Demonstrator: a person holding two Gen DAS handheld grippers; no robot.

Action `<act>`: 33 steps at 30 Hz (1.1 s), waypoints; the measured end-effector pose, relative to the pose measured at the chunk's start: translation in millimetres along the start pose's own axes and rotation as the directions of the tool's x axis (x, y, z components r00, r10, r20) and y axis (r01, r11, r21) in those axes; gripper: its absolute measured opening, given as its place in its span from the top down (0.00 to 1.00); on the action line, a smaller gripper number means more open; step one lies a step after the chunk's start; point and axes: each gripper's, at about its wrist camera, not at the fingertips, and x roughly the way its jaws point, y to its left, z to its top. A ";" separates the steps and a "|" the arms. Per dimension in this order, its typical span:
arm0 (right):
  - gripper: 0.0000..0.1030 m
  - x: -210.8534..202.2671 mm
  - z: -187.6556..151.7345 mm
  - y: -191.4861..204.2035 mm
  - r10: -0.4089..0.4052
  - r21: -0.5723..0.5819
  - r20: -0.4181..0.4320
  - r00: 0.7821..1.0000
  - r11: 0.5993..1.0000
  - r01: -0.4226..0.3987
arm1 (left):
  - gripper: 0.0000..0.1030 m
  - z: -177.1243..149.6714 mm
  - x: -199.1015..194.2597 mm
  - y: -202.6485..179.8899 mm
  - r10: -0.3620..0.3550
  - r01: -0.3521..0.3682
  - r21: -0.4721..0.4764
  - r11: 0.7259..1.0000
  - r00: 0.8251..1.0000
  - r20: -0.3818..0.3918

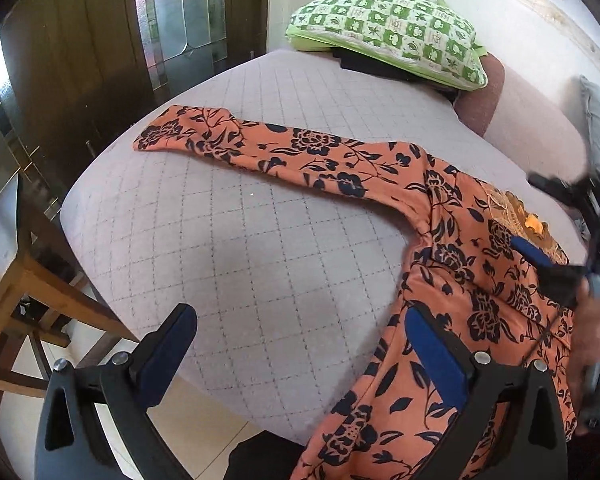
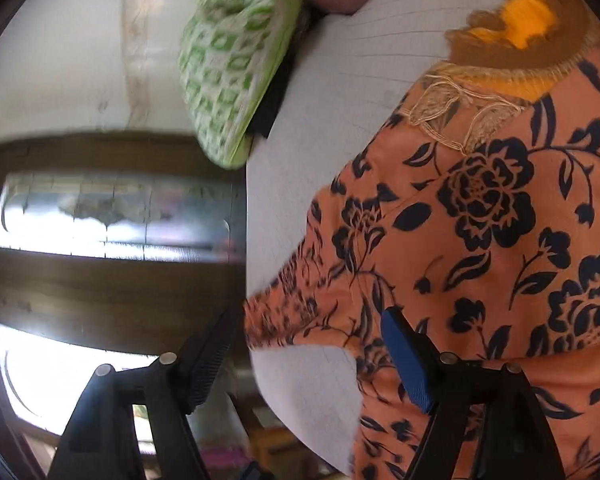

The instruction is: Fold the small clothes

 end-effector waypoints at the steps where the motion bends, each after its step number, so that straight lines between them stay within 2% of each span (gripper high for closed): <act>1: 0.24 -9.7 -1.1 5.3 -0.016 -0.038 0.006 1.000 0.999 0.017 | 0.00 1.0 -0.2 -4.7 -0.009 0.009 0.010 1.000 1.000 0.003; 4: 0.24 -47.9 5.4 4.8 -0.082 -0.168 0.059 0.995 0.982 0.090 | 0.00 5.3 -1.4 -25.6 -0.022 0.019 0.070 0.997 0.999 0.031; 7: 0.24 -100.6 12.5 -5.8 -0.226 -0.266 0.164 0.960 0.927 0.263 | 0.00 12.0 8.3 -42.8 -0.008 0.003 0.118 0.993 0.999 0.043; 9: 0.24 -115.1 20.7 -18.0 -0.366 -0.300 0.226 0.903 0.855 0.422 | 0.00 17.5 19.5 -41.6 -0.007 0.004 0.092 0.996 1.000 0.030; 11: 0.26 -123.0 20.8 -43.2 -0.513 -0.323 0.256 0.819 0.754 0.572 | 0.00 21.6 32.9 -31.9 -0.002 0.002 0.043 0.999 1.000 -0.007; 13: 0.26 -113.2 24.2 -75.5 -0.657 -0.345 0.221 0.721 0.639 0.687 | 0.00 26.8 48.1 -15.0 0.012 -0.013 -0.007 1.000 0.999 -0.046; 14: 0.31 -110.1 22.0 -90.6 -0.690 -0.356 0.203 0.694 0.609 0.709 | 0.00 29.6 53.9 -5.7 0.021 -0.023 -0.025 0.999 0.998 -0.060; 15: 0.31 -114.5 15.9 -89.5 -0.665 -0.390 0.242 0.706 0.600 0.699 | 0.00 34.3 59.9 9.0 0.041 -0.045 -0.056 0.997 0.996 -0.075; 17: 0.31 -119.9 5.6 -82.4 -0.656 -0.450 0.268 0.705 0.562 0.694 | 0.00 43.0 65.2 35.4 0.049 -0.058 -0.121 0.991 0.995 -0.082; 18: 0.31 -121.9 2.5 -81.1 -0.650 -0.456 0.277 0.708 0.559 0.692 | 0.00 50.2 68.8 53.9 0.055 -0.068 -0.173 0.983 0.995 -0.082; 20: 0.31 -126.2 -0.3 -82.0 -0.609 -0.449 0.289 0.738 0.595 0.667 | 0.00 62.1 74.9 80.5 0.064 -0.083 -0.252 0.964 0.994 -0.083; 23: 0.31 -125.4 -1.0 -85.3 -0.550 -0.406 0.257 0.795 0.685 0.605 | 0.00 82.3 89.0 116.2 0.051 -0.080 -0.370 0.926 0.995 -0.088; 24: 0.31 -121.2 0.0 -83.0 -0.541 -0.410 0.257 0.801 0.690 0.597 | 0.00 89.6 96.3 128.3 0.030 -0.067 -0.414 0.908 0.995 -0.095; 26: 0.31 -108.3 -1.7 -67.5 -0.533 -0.437 0.272 0.802 0.674 0.596 | 0.00 98.7 107.3 143.4 -0.004 -0.048 -0.482 0.875 0.994 -0.107; 29: 0.31 -94.5 -0.1 -65.3 -0.522 -0.453 0.268 0.810 0.674 0.584 | 0.00 114.1 119.5 160.3 -0.049 -0.012 -0.555 0.832 0.994 -0.095; 32: 0.31 -86.4 3.7 -67.7 -0.528 -0.439 0.246 0.813 0.687 0.579 | 0.00 125.1 132.8 178.5 -0.081 0.021 -0.639 0.769 0.995 -0.064; 33: 0.31 -86.2 3.8 -66.9 -0.525 -0.440 0.247 0.815 0.689 0.577 | 0.03 127.0 137.9 182.6 -0.098 0.033 -0.662 0.749 0.993 -0.060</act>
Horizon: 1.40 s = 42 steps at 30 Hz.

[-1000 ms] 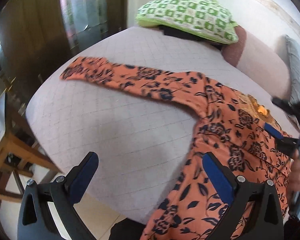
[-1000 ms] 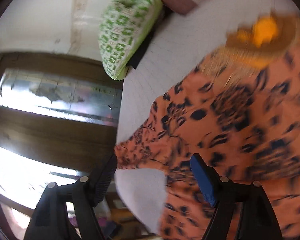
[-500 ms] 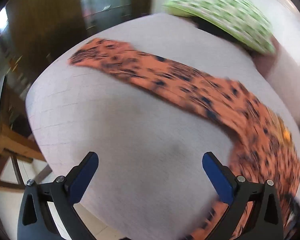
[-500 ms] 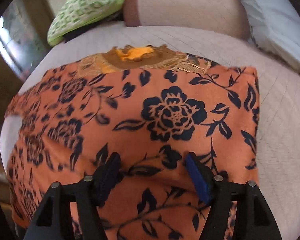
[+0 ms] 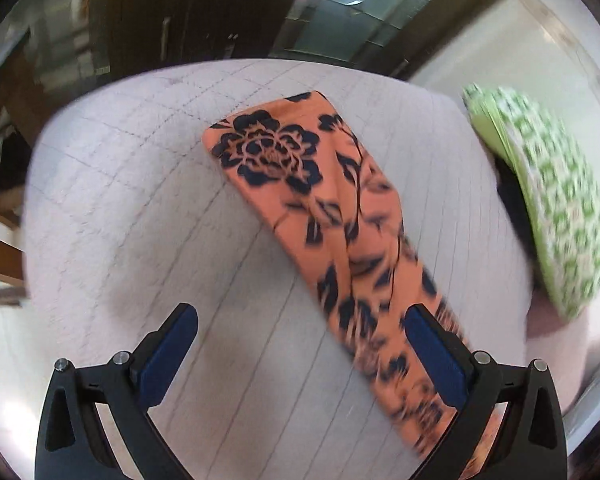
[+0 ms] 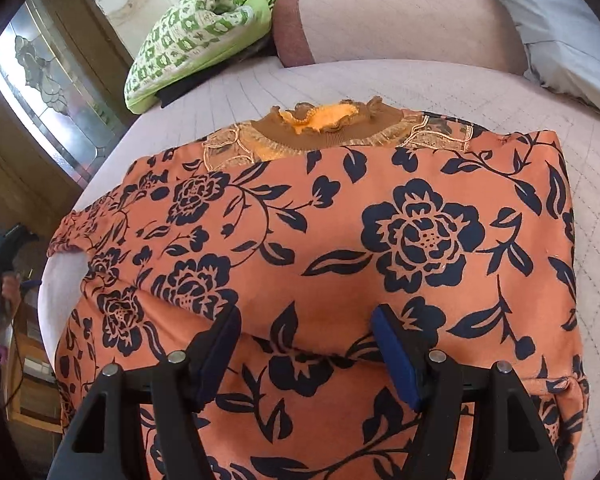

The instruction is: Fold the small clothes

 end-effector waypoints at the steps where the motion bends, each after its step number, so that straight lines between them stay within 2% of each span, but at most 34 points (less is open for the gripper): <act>1: 0.31 -1.9 0.3 0.4 0.006 -0.001 0.000 1.000 1.000 -0.006 | 0.11 4.8 6.3 1.4 -0.014 0.014 -0.032 0.999 1.000 -0.010; 3: 0.31 -3.1 2.7 -0.1 0.028 0.004 0.001 1.000 1.000 -0.028 | 0.12 10.7 12.7 1.4 -0.006 0.006 -0.069 0.998 1.000 0.006; 5: 0.31 -1.7 4.3 -0.3 0.036 0.002 -0.001 0.999 0.999 -0.036 | 0.22 16.0 14.2 -7.1 -0.013 0.014 -0.047 0.999 0.999 0.036; 7: 0.31 1.1 5.6 2.0 0.030 -0.010 -0.001 1.000 0.999 -0.030 | 0.67 23.1 21.5 -13.2 -0.024 0.024 -0.025 0.999 0.999 0.026; 9: 0.31 3.0 7.2 3.5 0.027 -0.018 0.000 1.000 0.999 -0.027 | 0.83 28.3 31.0 -14.8 -0.023 0.023 -0.034 0.999 1.000 -0.005; 11: 0.31 3.2 8.8 2.3 0.025 -0.019 0.003 1.000 1.000 -0.025 | 0.89 30.7 34.1 -16.4 -0.005 0.005 -0.026 1.000 1.000 0.002; 14: 0.31 1.8 12.2 -1.0 0.020 -0.011 0.019 1.000 1.000 -0.020 | 0.92 28.2 27.9 -24.6 -0.019 0.019 -0.001 1.000 0.999 0.048; 18: 0.31 -7.0 17.9 -9.1 0.001 0.015 0.065 0.998 1.000 -0.002 | 0.93 18.9 2.6 -52.3 -0.003 -0.016 0.153 0.988 0.992 0.127; 22: 0.31 -20.0 24.5 -19.9 -0.006 0.056 0.113 0.994 0.998 -0.001 | 0.94 3.3 -33.4 -89.9 -0.052 0.003 0.294 0.956 0.986 0.160; 25: 0.31 -32.6 28.7 -33.1 -0.021 0.098 0.155 0.988 0.995 0.006 | 0.94 -17.6 -62.6 -126.2 -0.092 0.017 0.407 0.913 0.982 0.164; 29: 0.31 -51.7 35.5 -57.4 -0.027 0.177 0.201 0.979 0.984 -0.009 | 0.94 -60.7 -99.3 -181.8 -0.154 0.045 0.554 0.831 0.976 0.152; 32: 0.31 -69.7 38.1 -78.2 -0.048 0.237 0.242 0.969 0.971 -0.011 | 0.94 -109.1 -126.8 -221.7 -0.215 0.088 0.656 0.750 0.970 0.116; 35: 0.31 -88.5 37.8 -102.3 -0.069 0.300 0.277 0.958 0.954 -0.018 | 0.94 -168.9 -145.1 -262.7 -0.264 0.131 0.747 0.651 0.963 0.061; 37: 0.31 -100.2 36.5 -118.0 -0.088 0.341 0.294 0.952 0.940 -0.019 | 0.94 -207.1 -151.2 -283.4 -0.287 0.164 0.786 0.595 0.958 0.018; 42: 0.31 -130.0 29.6 -161.8 -0.099 0.459 0.343 0.934 0.885 -0.075 | 0.94 -316.5 -149.6 -331.8 -0.297 0.258 0.853 0.454 0.946 -0.128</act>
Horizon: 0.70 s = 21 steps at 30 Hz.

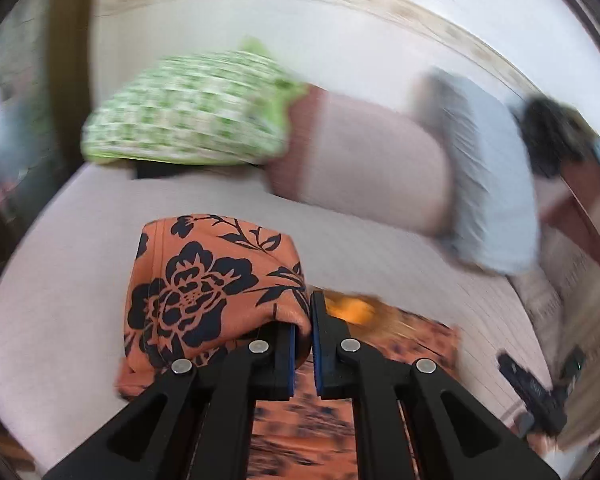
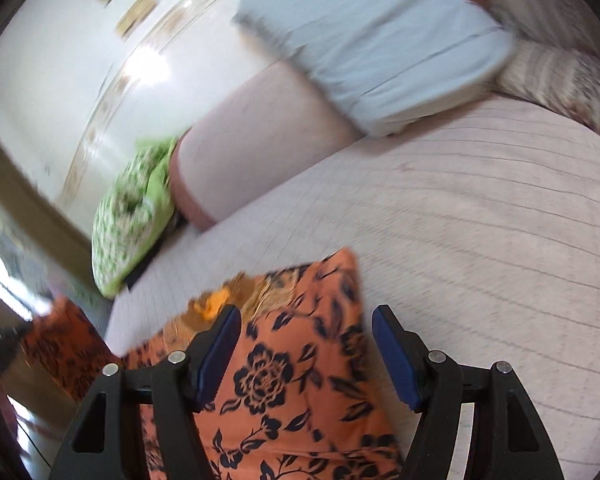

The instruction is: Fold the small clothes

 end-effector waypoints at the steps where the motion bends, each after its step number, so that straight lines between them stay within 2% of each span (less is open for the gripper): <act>1: 0.31 -5.1 4.2 -7.3 -0.001 0.021 0.013 1.000 1.000 0.001 | 0.94 -5.7 9.6 -21.2 -0.025 0.026 0.019 0.999 0.999 -0.024; 4: 0.31 -17.6 14.9 -25.4 -0.013 0.059 0.047 0.999 0.998 0.010 | 0.94 -25.3 36.2 -73.9 -0.070 0.076 0.077 0.994 0.994 -0.081; 6: 0.31 -23.9 20.3 -38.4 -0.018 0.083 0.059 0.998 0.996 0.013 | 0.94 -43.7 60.7 -109.0 -0.083 0.099 0.107 0.989 0.986 -0.147; 8: 0.31 -27.7 23.8 -48.5 -0.021 0.104 0.060 0.998 0.995 0.014 | 0.79 -59.7 85.2 -132.7 -0.073 0.102 0.120 0.987 0.971 -0.226; 9: 0.31 -29.2 25.4 -53.7 -0.023 0.116 0.058 0.998 0.993 0.016 | 0.60 -71.2 99.2 -145.2 -0.079 0.119 0.126 0.985 0.955 -0.288; 10: 0.31 -30.1 26.6 -57.9 -0.020 0.128 0.056 0.998 0.992 0.013 | 0.50 -77.4 106.6 -150.7 -0.080 0.127 0.129 0.983 0.945 -0.317; 11: 0.31 -30.0 28.6 -63.1 -0.012 0.141 0.050 0.999 0.990 0.005 | 0.48 -82.4 112.3 -153.7 -0.079 0.129 0.131 0.983 0.940 -0.333; 14: 0.31 -27.2 31.6 -70.4 0.008 0.163 0.029 1.000 0.986 -0.012 | 0.47 -79.3 105.8 -152.9 -0.136 0.184 0.123 0.975 0.937 -0.321; 16: 0.31 -24.1 31.4 -70.0 0.018 0.162 0.016 1.000 0.987 -0.020 | 0.36 -70.0 88.6 -145.8 -0.168 0.208 0.122 0.971 0.946 -0.278; 19: 0.31 -19.0 28.0 -59.4 0.021 0.123 -0.001 1.000 0.992 -0.021 | 0.23 -52.6 57.0 -120.5 -0.151 0.172 0.130 0.976 0.975 -0.161; 21: 0.31 -14.1 24.1 -48.4 0.033 0.091 -0.015 0.999 0.995 -0.031 | 0.22 -43.3 44.6 -94.6 -0.115 0.129 0.117 0.985 0.987 -0.113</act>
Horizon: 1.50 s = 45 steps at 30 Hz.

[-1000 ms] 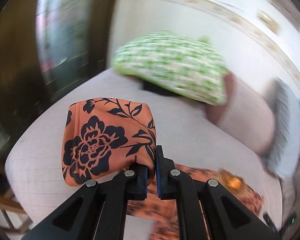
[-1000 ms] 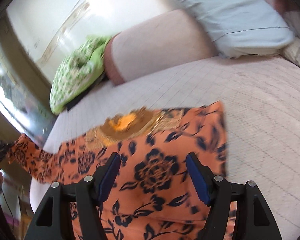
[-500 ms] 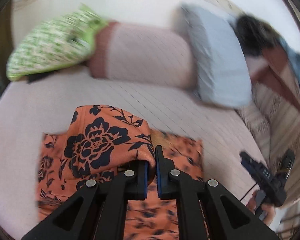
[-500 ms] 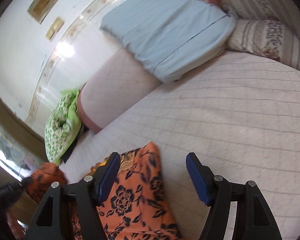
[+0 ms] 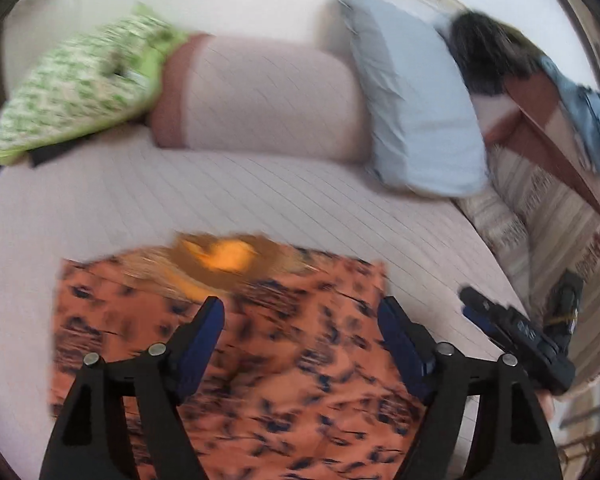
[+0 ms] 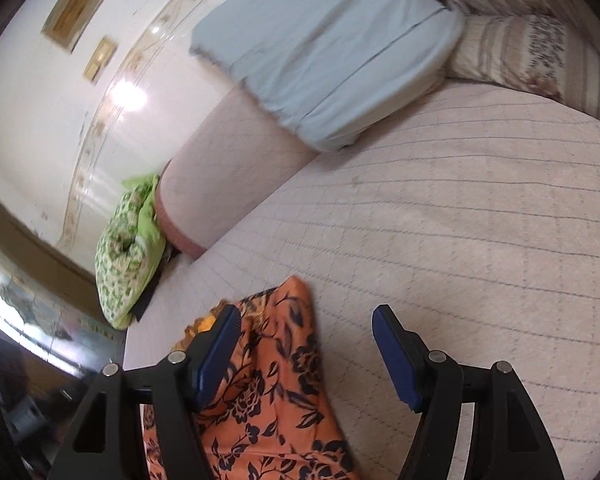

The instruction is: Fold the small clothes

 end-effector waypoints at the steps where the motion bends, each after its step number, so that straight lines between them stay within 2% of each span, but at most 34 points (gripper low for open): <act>1: 0.31 2.2 -2.3 5.2 0.007 -0.018 -0.009 1.000 1.000 -0.007 | 0.22 0.6 -3.0 11.1 0.019 -0.019 -0.015 1.000 1.000 0.003; 3: 0.31 7.9 -9.0 18.0 0.014 -0.057 -0.025 1.000 0.998 -0.015 | 0.22 -1.3 -2.1 41.1 0.072 -0.074 -0.072 0.995 0.997 -0.022; 7: 0.31 22.3 -20.7 37.8 0.028 -0.080 -0.059 0.998 0.996 -0.033 | 0.23 -17.6 20.4 74.3 0.092 -0.110 -0.162 0.981 0.989 -0.120; 8: 0.31 26.2 -22.8 41.8 0.029 -0.083 -0.066 0.997 0.996 -0.034 | 0.23 -21.2 29.0 75.3 0.125 -0.147 -0.151 0.977 0.981 -0.148; 10: 0.31 32.6 -27.1 48.7 0.026 -0.091 -0.074 0.997 0.995 -0.033 | 0.25 -27.9 55.4 70.6 0.257 -0.281 -0.081 0.956 0.940 -0.224; 11: 0.31 34.7 -28.8 51.2 0.025 -0.096 -0.077 0.997 0.995 -0.032 | 0.29 -30.4 66.5 69.4 0.287 -0.310 -0.063 0.949 0.927 -0.243; 14: 0.31 37.4 -31.0 54.6 0.017 -0.115 -0.079 0.997 0.993 -0.026 | 0.34 -37.0 88.1 63.1 0.290 -0.318 -0.055 0.947 0.913 -0.287; 17: 0.31 37.3 -28.6 49.8 0.006 -0.110 -0.070 0.998 0.994 -0.014 | 0.34 -39.7 88.2 33.1 0.240 -0.251 -0.011 0.968 0.936 -0.258; 19: 0.31 38.6 -24.7 42.9 0.010 -0.083 -0.071 0.997 0.996 -0.015 | 0.34 -47.3 81.6 -3.2 0.231 -0.216 0.093 0.972 0.951 -0.203; 20: 0.31 39.6 -22.5 39.5 0.012 -0.067 -0.072 0.997 0.998 -0.017 | 0.34 -56.2 78.3 -26.2 0.214 -0.182 0.175 0.968 0.959 -0.186; 22: 0.31 40.2 -18.8 33.9 0.019 -0.039 -0.072 0.997 0.999 -0.021 | 0.34 -73.5 75.9 -57.4 0.191 -0.127 0.304 0.944 0.963 -0.189; 25: 0.31 37.3 -15.1 31.2 0.020 -0.033 -0.063 0.998 0.999 -0.022 | 0.34 -96.5 71.2 -75.9 0.161 -0.077 0.383 0.920 0.968 -0.192; 26: 0.31 35.6 -14.8 30.9 0.025 -0.035 -0.061 0.998 0.999 -0.027 | 0.34 -100.7 70.2 -75.0 0.157 -0.071 0.379 0.923 0.967 -0.200; 29: 0.31 34.4 -15.7 32.1 0.036 -0.053 -0.075 0.997 0.998 -0.040 | 0.34 -105.2 62.7 -50.9 0.132 -0.060 0.296 0.953 0.965 -0.228; 32: 0.31 34.1 -18.8 36.6 0.029 -0.090 -0.087 0.996 0.995 -0.037 | 0.34 -99.7 49.8 -13.9 0.151 -0.108 0.196 0.975 0.964 -0.219; 35: 0.31 36.7 -19.5 37.5 0.023 -0.103 -0.115 0.993 0.994 -0.035 | 0.34 -90.2 34.8 28.3 0.217 -0.195 0.122 0.973 0.957 -0.195; 38: 0.31 42.5 -20.5 32.4 -0.007 -0.103 -0.149 0.989 0.995 -0.009 | 0.34 -83.5 27.4 73.5 0.311 -0.302 0.076 0.950 0.935 -0.172; 42: 0.31 58.4 -27.5 24.4 -0.052 -0.117 -0.252 0.966 0.993 0.023 | 0.34 -79.5 21.6 138.9 0.454 -0.464 -0.014 0.886 0.873 -0.176; 44: 0.31 68.4 -33.0 24.6 -0.090 -0.143 -0.290 0.953 0.988 0.049 | 0.34 -79.7 24.4 157.7 0.484 -0.500 -0.039 0.865 0.854 -0.191; 45: 0.31 74.3 -37.4 26.6 -0.132 -0.173 -0.299 0.945 0.982 0.082 | 0.34 -81.0 30.1 167.7 0.506 -0.525 -0.042 0.850 0.836 -0.212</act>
